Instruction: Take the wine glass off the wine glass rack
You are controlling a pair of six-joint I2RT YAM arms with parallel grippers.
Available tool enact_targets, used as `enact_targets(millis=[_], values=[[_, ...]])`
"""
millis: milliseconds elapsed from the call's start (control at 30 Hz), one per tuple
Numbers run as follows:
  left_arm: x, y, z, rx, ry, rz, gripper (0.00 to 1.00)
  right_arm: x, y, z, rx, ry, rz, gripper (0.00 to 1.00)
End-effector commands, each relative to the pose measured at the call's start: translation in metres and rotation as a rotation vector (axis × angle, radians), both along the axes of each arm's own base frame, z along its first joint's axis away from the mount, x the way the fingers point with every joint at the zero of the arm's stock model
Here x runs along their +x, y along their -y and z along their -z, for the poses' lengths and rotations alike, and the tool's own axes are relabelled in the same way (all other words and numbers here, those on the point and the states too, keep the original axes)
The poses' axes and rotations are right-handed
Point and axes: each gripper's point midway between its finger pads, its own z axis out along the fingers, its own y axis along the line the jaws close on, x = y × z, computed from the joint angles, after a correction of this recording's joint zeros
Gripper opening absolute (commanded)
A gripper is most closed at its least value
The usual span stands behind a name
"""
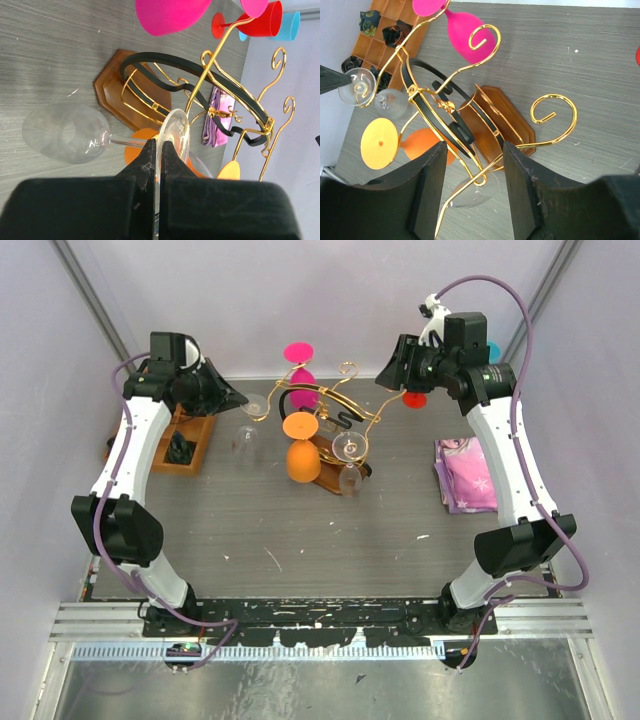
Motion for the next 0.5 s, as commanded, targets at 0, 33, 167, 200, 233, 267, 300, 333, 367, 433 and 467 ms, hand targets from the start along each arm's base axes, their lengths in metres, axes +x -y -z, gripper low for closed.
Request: enact_targets(millis=[0, 33, 167, 200, 233, 267, 300, 333, 367, 433, 467], values=[[-0.006, -0.003, -0.008, 0.015, 0.032, -0.011, 0.0, -0.006, 0.005, -0.024, -0.001, 0.089, 0.004, 0.54], [-0.004, -0.003, -0.014, 0.011, 0.055, -0.017, 0.0, -0.007, 0.005, -0.024, -0.001, 0.089, 0.003, 0.54], [-0.001, 0.007, -0.023, -0.071, 0.079, 0.0, 0.0, -0.008, 0.005, -0.024, -0.002, 0.088, 0.0, 0.54], [-0.002, 0.008, -0.022, -0.079, 0.069, 0.001, 0.0, -0.008, 0.005, -0.024, -0.005, 0.091, 0.0, 0.54], [-0.002, 0.009, -0.02, -0.082, 0.059, 0.002, 0.0, -0.008, 0.006, -0.024, -0.009, 0.092, 0.002, 0.55], [-0.004, 0.008, -0.018, -0.075, 0.051, 0.001, 0.0, -0.008, 0.007, -0.023, -0.012, 0.093, 0.003, 0.55], [-0.005, 0.007, -0.015, -0.065, 0.044, 0.0, 0.0, -0.009, 0.007, -0.023, -0.015, 0.096, 0.004, 0.55], [-0.006, 0.005, -0.013, -0.051, 0.04, -0.001, 0.0, -0.009, 0.009, -0.022, -0.019, 0.093, 0.008, 0.55], [-0.008, 0.003, -0.012, -0.043, 0.036, -0.002, 0.0, -0.009, 0.009, -0.021, -0.022, 0.092, 0.008, 0.55], [-0.013, 0.003, -0.011, -0.041, 0.033, 0.001, 0.0, -0.009, 0.01, -0.019, -0.024, 0.087, 0.009, 0.55], [-0.015, 0.002, -0.012, -0.045, 0.034, 0.002, 0.0, -0.009, 0.01, -0.018, -0.025, 0.085, 0.008, 0.55]])
